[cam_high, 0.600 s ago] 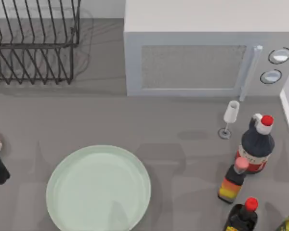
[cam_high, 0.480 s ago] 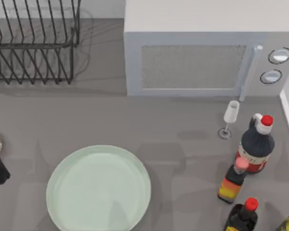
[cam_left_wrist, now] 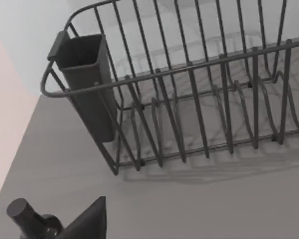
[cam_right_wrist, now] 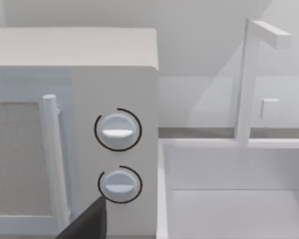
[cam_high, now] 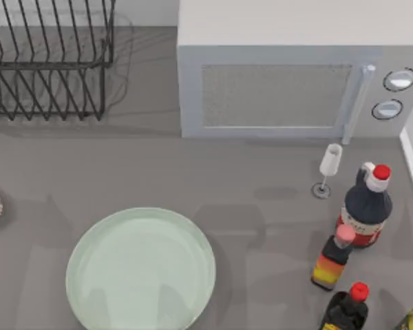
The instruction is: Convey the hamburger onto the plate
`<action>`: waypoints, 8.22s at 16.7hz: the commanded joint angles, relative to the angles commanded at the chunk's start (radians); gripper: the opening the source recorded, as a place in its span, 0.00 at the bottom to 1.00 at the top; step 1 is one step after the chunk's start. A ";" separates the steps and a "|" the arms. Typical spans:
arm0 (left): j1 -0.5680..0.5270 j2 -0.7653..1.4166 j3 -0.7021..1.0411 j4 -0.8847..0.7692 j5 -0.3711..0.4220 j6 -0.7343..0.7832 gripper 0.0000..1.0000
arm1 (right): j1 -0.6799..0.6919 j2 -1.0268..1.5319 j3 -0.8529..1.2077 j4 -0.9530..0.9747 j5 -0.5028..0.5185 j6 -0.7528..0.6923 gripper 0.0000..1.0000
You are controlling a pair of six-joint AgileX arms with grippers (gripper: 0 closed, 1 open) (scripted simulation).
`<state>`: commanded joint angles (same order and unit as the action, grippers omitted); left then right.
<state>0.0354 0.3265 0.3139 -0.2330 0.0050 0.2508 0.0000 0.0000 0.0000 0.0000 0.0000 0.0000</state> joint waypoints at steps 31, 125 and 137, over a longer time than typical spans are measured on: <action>0.109 1.638 0.925 -0.600 -0.002 0.781 1.00 | 0.000 0.000 0.000 0.000 0.000 0.000 1.00; -0.728 1.467 0.897 -0.826 -0.032 -2.423 0.00 | 0.000 0.000 0.000 0.000 0.000 0.000 1.00; -0.722 1.495 0.820 -0.718 -0.031 -2.424 0.30 | 0.000 0.000 0.000 0.000 0.000 0.000 1.00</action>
<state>-0.6865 1.8216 1.1337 -0.9510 -0.0260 -2.1728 0.0000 0.0000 0.0000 0.0000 0.0000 0.0000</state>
